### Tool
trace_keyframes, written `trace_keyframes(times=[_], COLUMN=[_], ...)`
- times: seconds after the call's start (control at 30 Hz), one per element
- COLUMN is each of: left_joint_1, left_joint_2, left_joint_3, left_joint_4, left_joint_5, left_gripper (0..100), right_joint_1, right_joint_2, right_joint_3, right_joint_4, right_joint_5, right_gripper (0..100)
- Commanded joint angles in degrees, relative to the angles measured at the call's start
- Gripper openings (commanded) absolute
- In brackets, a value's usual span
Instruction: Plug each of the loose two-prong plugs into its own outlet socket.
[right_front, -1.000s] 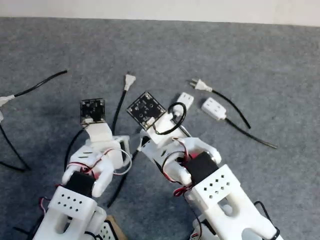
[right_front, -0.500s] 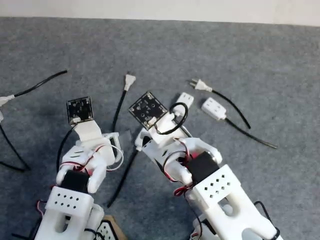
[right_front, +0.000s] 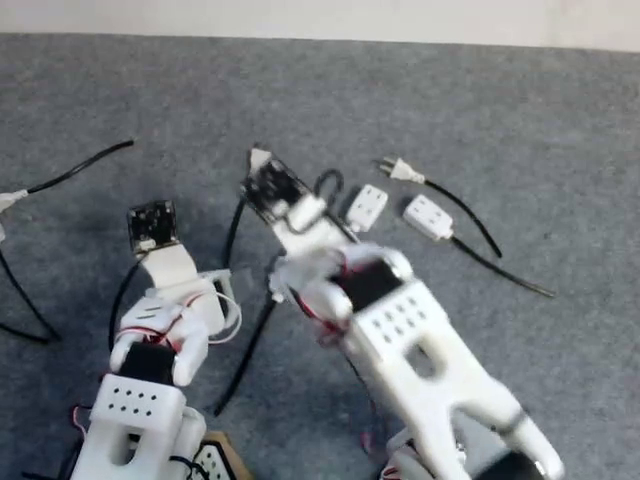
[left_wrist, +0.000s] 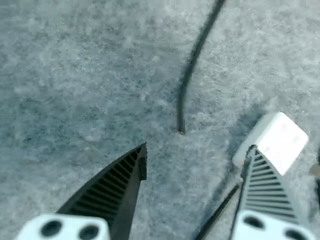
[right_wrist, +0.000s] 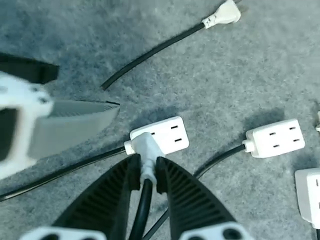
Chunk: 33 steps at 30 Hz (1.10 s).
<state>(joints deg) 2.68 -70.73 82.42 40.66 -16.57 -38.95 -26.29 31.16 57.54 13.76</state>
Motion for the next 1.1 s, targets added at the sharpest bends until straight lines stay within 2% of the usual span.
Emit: trace_keyframes(times=[0.0,0.13,0.37,1.07], left_joint_1=[-1.19,-1.89,-2.15,-2.15], left_joint_2=[-0.57,-0.4,-0.48,-0.48], left_joint_3=[-0.22,-0.22,-0.22,-0.13], left_joint_4=[-1.93,-2.2,-2.2,-2.2], left_joint_5=[0.0,0.0,0.0,0.0], left_gripper=[31,31,31,31], right_joint_1=[0.92,4.0,8.13,7.96], right_joint_2=[10.24,18.77,20.97,27.47], right_joint_3=[-11.91,-19.03,-20.44,-19.74], right_joint_4=[2.24,4.97,4.88,-0.13], right_joint_5=[1.76,1.67,2.02,0.09], right_gripper=[0.5,0.5,0.5,0.5])
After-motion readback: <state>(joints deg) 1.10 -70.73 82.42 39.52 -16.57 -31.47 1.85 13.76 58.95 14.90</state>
